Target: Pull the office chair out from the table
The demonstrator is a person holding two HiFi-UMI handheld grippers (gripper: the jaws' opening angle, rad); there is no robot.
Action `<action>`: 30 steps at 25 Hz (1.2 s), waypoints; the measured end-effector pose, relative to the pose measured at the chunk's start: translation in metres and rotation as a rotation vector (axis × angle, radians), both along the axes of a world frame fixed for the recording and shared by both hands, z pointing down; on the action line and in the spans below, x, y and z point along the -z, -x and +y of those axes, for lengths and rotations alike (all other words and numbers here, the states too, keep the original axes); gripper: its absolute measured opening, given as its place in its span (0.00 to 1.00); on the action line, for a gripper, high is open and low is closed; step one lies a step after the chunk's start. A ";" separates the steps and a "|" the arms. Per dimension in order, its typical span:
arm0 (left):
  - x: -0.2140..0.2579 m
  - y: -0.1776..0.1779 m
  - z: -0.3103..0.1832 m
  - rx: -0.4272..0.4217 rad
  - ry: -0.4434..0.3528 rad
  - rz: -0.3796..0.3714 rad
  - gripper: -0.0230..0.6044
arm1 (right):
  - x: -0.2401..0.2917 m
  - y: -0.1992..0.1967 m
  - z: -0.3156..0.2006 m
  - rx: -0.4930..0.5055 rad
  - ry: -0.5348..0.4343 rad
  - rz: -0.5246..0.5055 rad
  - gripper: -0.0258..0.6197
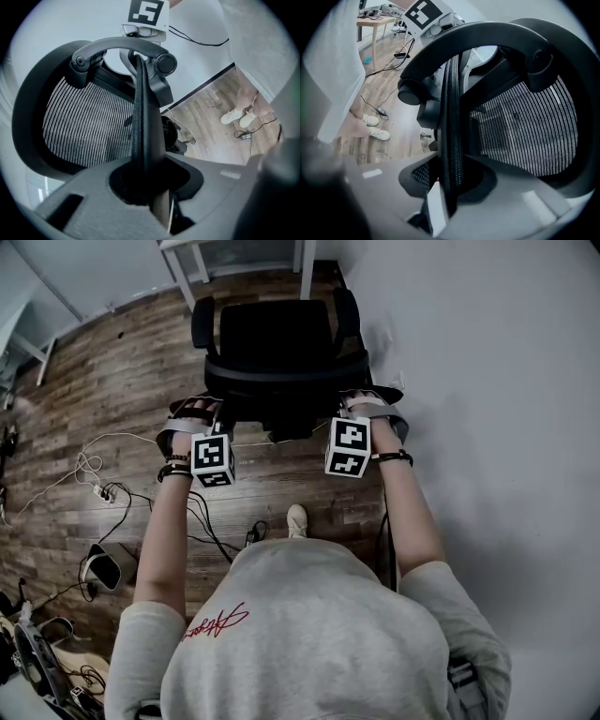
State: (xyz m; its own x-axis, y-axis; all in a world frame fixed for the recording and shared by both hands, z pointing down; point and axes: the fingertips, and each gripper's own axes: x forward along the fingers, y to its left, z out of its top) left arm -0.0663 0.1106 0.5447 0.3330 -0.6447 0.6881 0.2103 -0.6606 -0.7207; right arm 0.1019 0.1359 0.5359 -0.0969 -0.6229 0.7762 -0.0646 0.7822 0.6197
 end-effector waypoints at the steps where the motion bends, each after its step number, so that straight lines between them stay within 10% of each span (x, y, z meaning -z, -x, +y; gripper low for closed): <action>1: 0.000 0.000 0.000 0.002 0.003 -0.001 0.14 | 0.000 0.000 0.000 -0.001 0.001 0.000 0.19; 30: 0.002 0.001 -0.001 0.062 0.076 -0.001 0.16 | 0.002 0.000 0.000 0.034 0.000 0.000 0.19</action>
State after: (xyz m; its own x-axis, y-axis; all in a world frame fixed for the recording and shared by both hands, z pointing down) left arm -0.0676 0.1097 0.5431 0.2933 -0.6098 0.7362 0.1684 -0.7251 -0.6677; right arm 0.1020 0.1356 0.5336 -0.1176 -0.6193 0.7763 -0.0381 0.7839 0.6197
